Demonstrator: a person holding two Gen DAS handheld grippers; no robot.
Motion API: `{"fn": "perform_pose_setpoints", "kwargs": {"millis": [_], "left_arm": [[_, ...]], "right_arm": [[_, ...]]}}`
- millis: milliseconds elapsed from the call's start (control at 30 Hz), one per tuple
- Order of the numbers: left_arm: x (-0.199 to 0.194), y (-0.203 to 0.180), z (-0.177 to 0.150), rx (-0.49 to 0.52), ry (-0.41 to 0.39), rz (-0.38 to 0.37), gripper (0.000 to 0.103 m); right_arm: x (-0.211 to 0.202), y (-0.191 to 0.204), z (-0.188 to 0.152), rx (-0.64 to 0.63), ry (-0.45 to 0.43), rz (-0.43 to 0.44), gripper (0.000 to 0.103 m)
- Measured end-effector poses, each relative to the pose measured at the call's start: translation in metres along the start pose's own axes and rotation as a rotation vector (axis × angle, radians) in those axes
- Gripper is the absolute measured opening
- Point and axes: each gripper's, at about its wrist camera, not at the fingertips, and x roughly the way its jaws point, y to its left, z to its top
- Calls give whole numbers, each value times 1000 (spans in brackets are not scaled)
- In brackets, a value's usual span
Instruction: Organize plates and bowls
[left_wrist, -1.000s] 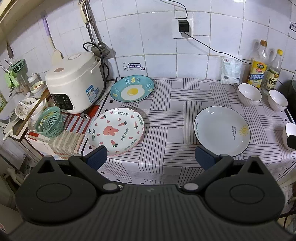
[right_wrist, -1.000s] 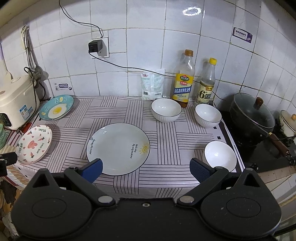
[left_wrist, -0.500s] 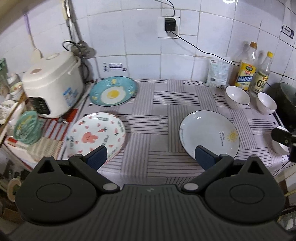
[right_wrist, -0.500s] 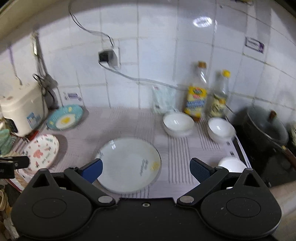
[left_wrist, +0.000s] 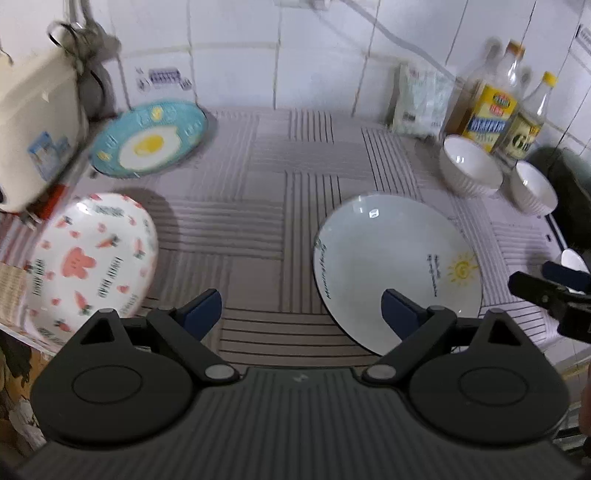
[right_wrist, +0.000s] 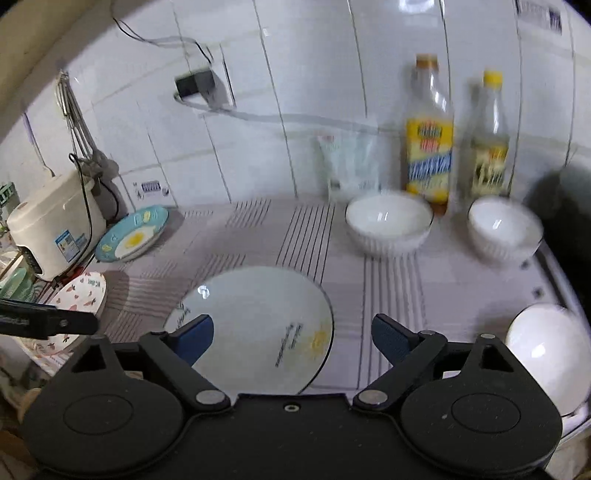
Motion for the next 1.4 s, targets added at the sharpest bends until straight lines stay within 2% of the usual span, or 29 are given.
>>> {"fn": "perform_pose_setpoints", "kwargs": {"millis": [100, 200, 233, 300, 333, 400, 467, 533, 600, 700, 800, 933, 1033, 1233, 1400], "left_arm": [[26, -4, 0, -22, 64, -15, 82], [44, -6, -2, -23, 83, -13, 80], [50, -6, -2, -17, 93, -9, 79], [61, -7, -3, -12, 125, -2, 67], [65, -6, -4, -18, 138, -2, 64], [71, -3, -5, -31, 139, -15, 56], [74, -1, -5, -35, 130, -38, 50], [82, -1, -2, -36, 139, -47, 40], [89, -1, 2, -45, 156, -62, 30], [95, -5, 8, -24, 170, -82, 23], [97, -13, 8, 25, 172, -76, 22], [104, -8, 13, -44, 205, -96, 22], [108, -4, 19, -66, 251, -113, 22], [108, -6, 27, -10, 287, -129, 22], [104, -12, 37, 49, 254, -112, 22]], "right_arm": [[22, -7, -9, 25, 58, 26, 86], [43, -13, -21, 29, 116, 34, 77], [50, -16, -24, 39, 133, 35, 71], [63, -24, -31, 85, 167, 55, 62], [68, -28, -33, 108, 180, 72, 56], [77, -34, -35, 132, 199, 99, 48], [84, -38, -35, 145, 215, 133, 30], [90, -42, -35, 164, 236, 151, 22], [93, -47, -36, 181, 241, 173, 22], [94, -54, -35, 198, 257, 201, 20], [96, -57, -34, 193, 265, 218, 20], [100, -69, -32, 235, 279, 247, 15], [101, -70, -30, 239, 296, 265, 19], [102, -65, -22, 154, 321, 287, 20], [105, -64, -14, 102, 324, 303, 22]]}}
